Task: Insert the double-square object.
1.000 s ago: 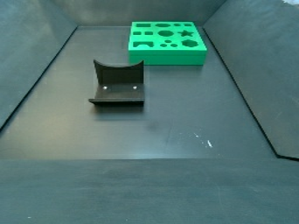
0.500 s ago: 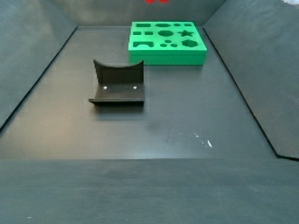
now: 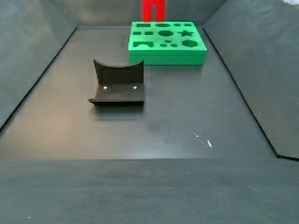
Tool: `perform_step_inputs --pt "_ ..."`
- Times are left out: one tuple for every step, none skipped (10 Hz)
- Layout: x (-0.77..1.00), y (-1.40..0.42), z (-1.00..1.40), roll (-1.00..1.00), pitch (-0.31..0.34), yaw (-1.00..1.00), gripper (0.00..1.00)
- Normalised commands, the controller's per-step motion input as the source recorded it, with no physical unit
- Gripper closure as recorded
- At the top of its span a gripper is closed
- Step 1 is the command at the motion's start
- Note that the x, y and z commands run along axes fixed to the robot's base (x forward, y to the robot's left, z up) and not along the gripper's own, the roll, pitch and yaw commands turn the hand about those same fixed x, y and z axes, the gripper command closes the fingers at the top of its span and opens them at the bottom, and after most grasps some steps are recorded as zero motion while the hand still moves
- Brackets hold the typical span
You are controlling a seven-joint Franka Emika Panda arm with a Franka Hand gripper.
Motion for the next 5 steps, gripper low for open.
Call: perform_step_inputs --pt "0.08 0.00 -0.42 0.07 0.000 0.00 1.00" --pt "0.06 0.00 -0.35 0.10 0.000 0.00 1.00" --pt "0.00 0.00 -0.25 0.14 0.000 0.00 1.00" --pt "0.00 0.00 -0.34 0.10 0.000 0.00 1.00" --pt "0.12 0.00 -0.35 0.10 0.000 0.00 1.00"
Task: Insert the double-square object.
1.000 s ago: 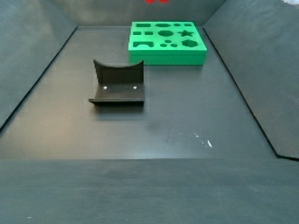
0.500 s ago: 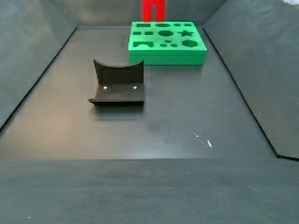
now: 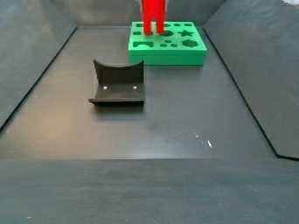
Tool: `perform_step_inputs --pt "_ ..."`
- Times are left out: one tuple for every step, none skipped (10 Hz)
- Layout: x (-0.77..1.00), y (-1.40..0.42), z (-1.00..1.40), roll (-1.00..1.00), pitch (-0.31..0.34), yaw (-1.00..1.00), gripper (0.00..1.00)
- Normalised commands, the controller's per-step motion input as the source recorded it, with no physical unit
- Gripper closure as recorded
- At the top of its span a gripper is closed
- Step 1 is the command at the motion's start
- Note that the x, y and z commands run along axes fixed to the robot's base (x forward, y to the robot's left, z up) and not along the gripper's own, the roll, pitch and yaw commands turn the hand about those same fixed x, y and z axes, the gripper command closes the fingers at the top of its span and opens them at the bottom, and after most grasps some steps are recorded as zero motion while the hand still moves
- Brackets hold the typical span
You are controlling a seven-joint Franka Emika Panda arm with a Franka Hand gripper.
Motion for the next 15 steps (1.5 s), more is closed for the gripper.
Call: perform_step_inputs --pt "0.28 0.00 0.00 0.00 0.050 0.00 1.00" --pt "0.34 0.00 -0.04 0.00 0.019 0.00 1.00" --pt "0.42 -0.03 -0.22 0.04 0.004 0.00 1.00" --pt "0.48 -0.05 -0.31 0.04 0.000 0.00 1.00" --pt "0.46 -0.11 -0.36 0.06 0.000 0.00 1.00" --pt "0.28 -0.21 -0.40 0.06 0.000 0.00 1.00" --pt "0.06 -0.26 -0.33 0.12 0.000 0.02 1.00" --pt "0.00 -0.27 -0.31 0.13 0.000 0.05 1.00" --pt "-0.01 -0.17 -0.27 0.18 0.000 0.09 1.00" --pt "-0.10 -0.11 -0.21 0.28 0.000 0.07 1.00" --pt "0.00 -0.06 -0.20 0.31 0.013 0.06 1.00" --pt "0.01 0.00 -0.18 0.37 0.037 0.05 1.00" --pt "0.03 -0.01 -0.32 0.29 0.000 0.01 1.00" --pt "0.00 0.00 -0.43 0.15 0.000 0.00 1.00" --pt "0.02 0.00 -0.40 0.00 -0.023 0.00 1.00"
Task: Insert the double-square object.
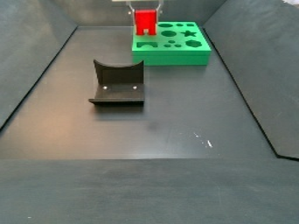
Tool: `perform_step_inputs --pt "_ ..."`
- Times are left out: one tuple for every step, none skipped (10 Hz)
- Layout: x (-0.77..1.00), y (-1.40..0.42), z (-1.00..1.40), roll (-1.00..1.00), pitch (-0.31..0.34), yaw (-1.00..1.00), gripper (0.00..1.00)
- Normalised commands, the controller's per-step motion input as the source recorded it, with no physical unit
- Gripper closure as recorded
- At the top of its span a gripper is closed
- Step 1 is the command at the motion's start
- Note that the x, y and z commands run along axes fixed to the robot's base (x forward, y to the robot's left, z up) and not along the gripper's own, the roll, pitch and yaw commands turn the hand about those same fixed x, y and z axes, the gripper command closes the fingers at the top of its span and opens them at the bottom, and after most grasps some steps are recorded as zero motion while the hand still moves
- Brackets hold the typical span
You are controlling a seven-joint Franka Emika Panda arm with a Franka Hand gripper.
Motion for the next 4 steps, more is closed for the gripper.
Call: perform_step_inputs --pt "0.00 0.00 -0.37 0.00 -0.059 0.00 1.00" --pt "0.00 0.00 -0.31 0.01 -0.079 0.00 1.00" --pt "-0.10 0.00 -0.08 -0.03 -0.210 0.00 1.00" --pt "0.00 0.00 0.00 0.00 0.000 0.00 1.00"
